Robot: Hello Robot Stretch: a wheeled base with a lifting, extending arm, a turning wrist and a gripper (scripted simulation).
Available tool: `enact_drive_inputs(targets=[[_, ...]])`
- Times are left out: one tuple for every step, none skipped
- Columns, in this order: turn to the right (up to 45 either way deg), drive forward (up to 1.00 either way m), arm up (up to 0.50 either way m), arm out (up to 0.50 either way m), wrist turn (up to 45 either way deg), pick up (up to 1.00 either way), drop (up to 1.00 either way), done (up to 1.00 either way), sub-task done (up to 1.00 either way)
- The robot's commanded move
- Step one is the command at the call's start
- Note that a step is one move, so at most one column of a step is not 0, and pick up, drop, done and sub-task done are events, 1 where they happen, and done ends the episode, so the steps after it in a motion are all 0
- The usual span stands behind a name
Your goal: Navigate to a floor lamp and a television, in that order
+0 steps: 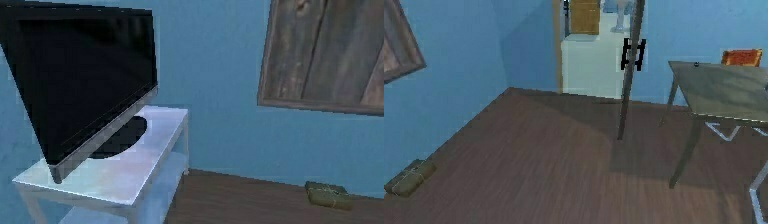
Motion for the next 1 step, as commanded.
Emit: enact_drive_inputs(targets=[[-18.0,0.0,0.0,0.0,0.0,0.0,0.0,0.0,0.0]])
